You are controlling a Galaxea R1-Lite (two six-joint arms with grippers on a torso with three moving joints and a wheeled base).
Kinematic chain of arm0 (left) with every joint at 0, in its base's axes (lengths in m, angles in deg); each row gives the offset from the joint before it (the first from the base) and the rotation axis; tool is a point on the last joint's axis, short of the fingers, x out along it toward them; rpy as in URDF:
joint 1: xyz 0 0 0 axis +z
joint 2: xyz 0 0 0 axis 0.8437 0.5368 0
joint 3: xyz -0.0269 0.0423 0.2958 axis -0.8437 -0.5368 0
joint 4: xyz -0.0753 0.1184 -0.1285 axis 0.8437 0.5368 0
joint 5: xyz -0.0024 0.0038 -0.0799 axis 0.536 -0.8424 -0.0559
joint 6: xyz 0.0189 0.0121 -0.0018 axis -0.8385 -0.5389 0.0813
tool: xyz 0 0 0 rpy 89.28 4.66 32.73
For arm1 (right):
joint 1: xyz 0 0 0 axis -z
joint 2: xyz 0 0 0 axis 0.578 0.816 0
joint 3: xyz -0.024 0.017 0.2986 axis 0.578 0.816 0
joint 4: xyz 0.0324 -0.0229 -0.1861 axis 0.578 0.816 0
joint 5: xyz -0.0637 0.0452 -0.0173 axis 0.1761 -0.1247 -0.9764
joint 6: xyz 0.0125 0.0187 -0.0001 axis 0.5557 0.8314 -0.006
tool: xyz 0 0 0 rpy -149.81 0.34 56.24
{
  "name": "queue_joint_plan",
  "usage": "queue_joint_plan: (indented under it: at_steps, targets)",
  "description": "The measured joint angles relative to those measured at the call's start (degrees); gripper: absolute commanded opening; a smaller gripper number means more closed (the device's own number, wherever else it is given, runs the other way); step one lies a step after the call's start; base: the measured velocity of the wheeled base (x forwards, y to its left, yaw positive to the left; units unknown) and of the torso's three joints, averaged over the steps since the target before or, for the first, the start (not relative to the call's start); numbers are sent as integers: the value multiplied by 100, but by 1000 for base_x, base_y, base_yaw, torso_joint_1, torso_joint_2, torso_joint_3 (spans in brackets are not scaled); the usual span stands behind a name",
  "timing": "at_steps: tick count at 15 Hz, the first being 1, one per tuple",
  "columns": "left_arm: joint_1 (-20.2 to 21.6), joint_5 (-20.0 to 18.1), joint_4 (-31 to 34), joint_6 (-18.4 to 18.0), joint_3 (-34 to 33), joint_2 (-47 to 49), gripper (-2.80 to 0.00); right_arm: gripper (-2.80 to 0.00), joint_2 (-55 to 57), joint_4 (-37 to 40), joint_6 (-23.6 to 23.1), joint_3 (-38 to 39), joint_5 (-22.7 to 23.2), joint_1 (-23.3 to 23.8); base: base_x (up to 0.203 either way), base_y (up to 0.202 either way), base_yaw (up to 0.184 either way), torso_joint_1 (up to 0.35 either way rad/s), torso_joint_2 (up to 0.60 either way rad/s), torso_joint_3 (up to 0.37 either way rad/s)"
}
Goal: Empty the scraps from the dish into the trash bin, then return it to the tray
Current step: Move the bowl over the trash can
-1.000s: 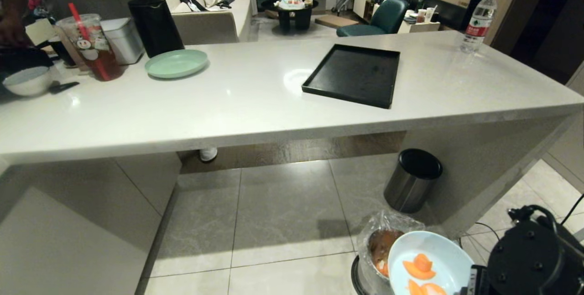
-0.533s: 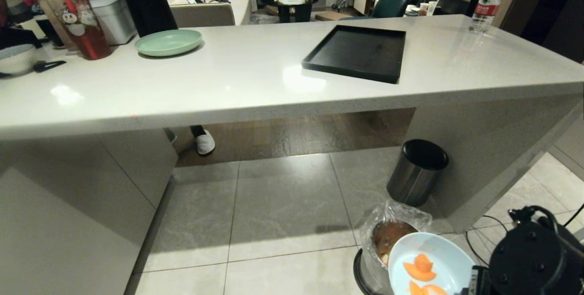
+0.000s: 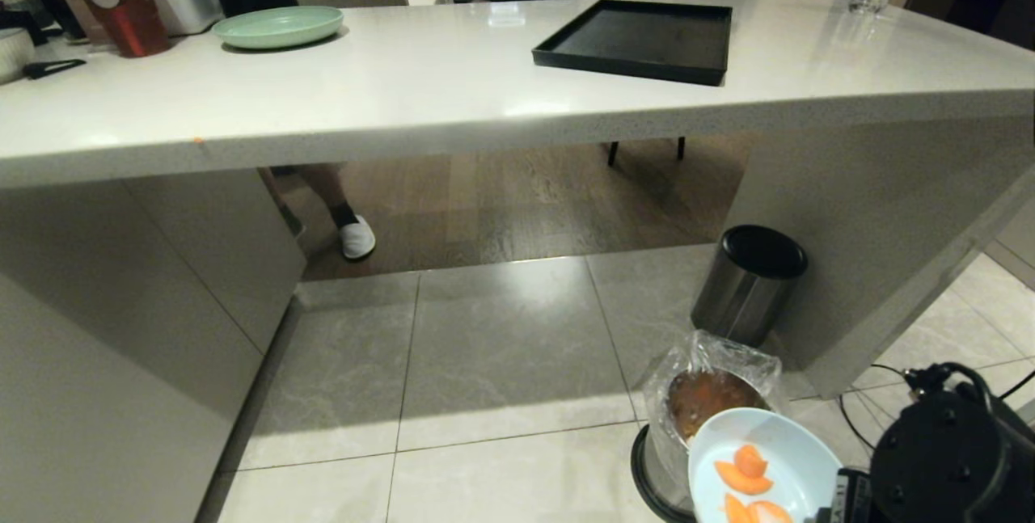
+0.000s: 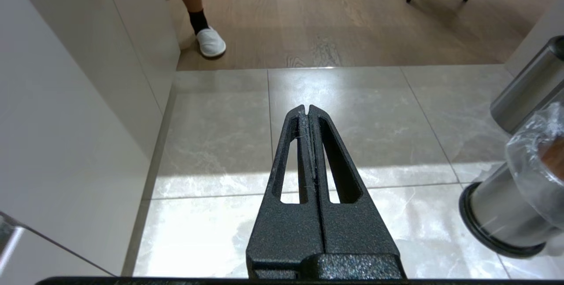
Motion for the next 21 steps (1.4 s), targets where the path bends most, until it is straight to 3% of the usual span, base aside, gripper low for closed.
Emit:
queue_joint_plan:
  at_steps: [2,21]
  targets:
    - [0,3,6,1,0,0,-280,-280,-13,1,1,22,0,0,0,0,0,13,269,317]
    - [0,2,0,2,0,0,-280,-280,54,-21,110,60,-38,-105,0,0,0,5,18,19]
